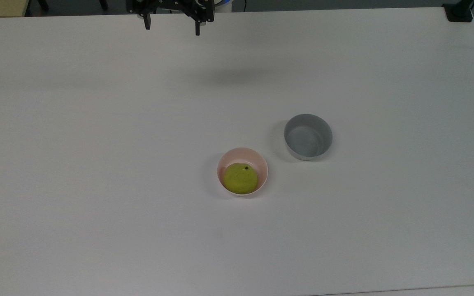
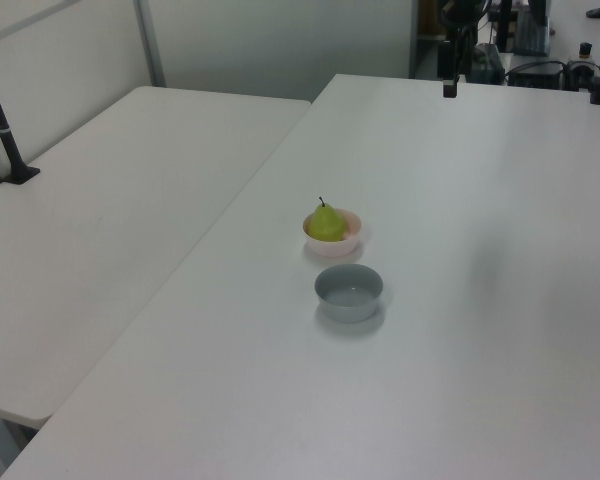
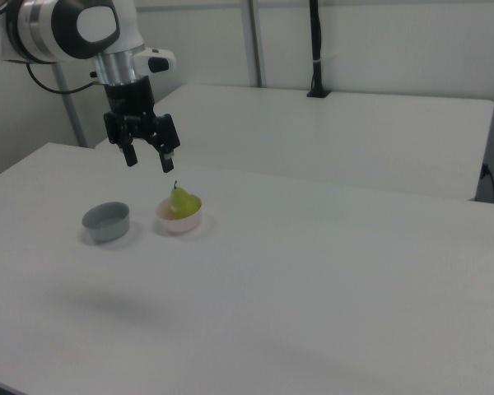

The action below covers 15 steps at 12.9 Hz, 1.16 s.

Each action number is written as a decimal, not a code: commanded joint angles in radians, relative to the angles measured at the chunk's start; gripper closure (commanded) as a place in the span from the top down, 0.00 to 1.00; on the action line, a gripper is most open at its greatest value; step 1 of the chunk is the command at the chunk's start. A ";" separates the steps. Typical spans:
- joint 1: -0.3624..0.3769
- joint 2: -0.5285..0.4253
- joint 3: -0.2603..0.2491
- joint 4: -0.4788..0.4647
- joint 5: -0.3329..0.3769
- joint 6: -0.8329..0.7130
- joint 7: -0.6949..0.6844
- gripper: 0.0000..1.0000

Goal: Pick up a pear from the bowl
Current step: 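Lower the open gripper down over the green pear in the pink bowl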

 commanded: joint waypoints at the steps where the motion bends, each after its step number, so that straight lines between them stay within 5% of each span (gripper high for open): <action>1: -0.009 -0.003 -0.005 -0.006 0.003 -0.011 -0.023 1.00; 9: -0.006 0.013 -0.003 -0.005 0.005 0.012 -0.029 1.00; 15: 0.005 0.068 0.020 -0.003 0.019 0.189 -0.136 1.00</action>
